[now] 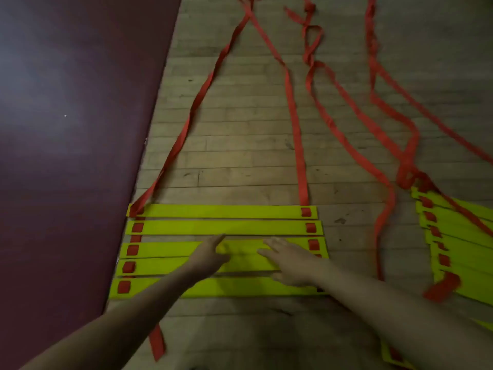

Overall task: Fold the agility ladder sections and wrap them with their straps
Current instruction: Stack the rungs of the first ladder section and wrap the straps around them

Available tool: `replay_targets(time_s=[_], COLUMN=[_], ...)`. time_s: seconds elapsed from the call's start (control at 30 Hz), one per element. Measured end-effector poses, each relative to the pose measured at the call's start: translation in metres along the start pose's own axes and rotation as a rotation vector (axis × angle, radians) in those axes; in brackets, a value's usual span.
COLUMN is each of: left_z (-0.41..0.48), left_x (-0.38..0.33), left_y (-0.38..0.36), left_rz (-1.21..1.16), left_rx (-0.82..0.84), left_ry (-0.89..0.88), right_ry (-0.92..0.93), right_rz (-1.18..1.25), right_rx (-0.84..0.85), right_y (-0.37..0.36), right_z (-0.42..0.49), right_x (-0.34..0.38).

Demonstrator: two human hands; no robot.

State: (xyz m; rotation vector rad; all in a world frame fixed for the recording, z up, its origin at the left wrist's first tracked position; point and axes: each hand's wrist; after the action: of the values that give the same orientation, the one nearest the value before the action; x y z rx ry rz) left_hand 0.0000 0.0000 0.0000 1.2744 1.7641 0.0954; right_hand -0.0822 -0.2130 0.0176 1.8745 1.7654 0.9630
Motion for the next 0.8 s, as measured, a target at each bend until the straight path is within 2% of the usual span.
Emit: replay_targets(time_s=[0.07,0.13,0.27,0.43,0.63,0.73,0.8], left_z=[-0.002,-0.003,-0.002,0.011,0.013,0.005,-0.003], left_x=[0.007,0.017,0.021,-0.003,-0.027,-0.039,-0.04], left_y=[-0.01,-0.027,-0.05,-0.048,-0.041,-0.05,-0.056], left_rz=[0.233,0.321,0.28,0.205,-0.035,-0.028,-0.058], left_rx=[0.075,0.11,0.009,0.017,0.006,-0.125,-0.212], left_ry=[0.025,0.058,0.092,0.087,-0.171,-0.199,-0.169], right_ry=[0.044,0.06,0.02,-0.049,-0.216,-0.315,-0.312], right_rz=[-0.082,-0.149,-0.147,-0.049,0.054,0.127,0.166], right_rx=[0.088,0.143,0.067,-0.008,-0.08,-0.14,-0.243], right_y=[-0.009,-0.025,-0.038,-0.051,-0.071,-0.075,-0.073], right_z=[-0.011,-0.023,-0.022,-0.025,-0.044,-0.046,-0.041], right_x=[-0.001,-0.01,-0.03,-0.04,-0.052,-0.044,-0.032])
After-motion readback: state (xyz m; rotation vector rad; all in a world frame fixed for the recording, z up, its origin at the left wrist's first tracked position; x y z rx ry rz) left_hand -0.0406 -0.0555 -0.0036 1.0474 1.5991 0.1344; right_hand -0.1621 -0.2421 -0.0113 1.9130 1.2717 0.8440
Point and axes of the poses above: each hand's wrist, its own z-axis towards the middle knuckle, its own y-axis out of the back of the hand, x = y × z, and after that the axes turned 7 degrees about -y, right-handed
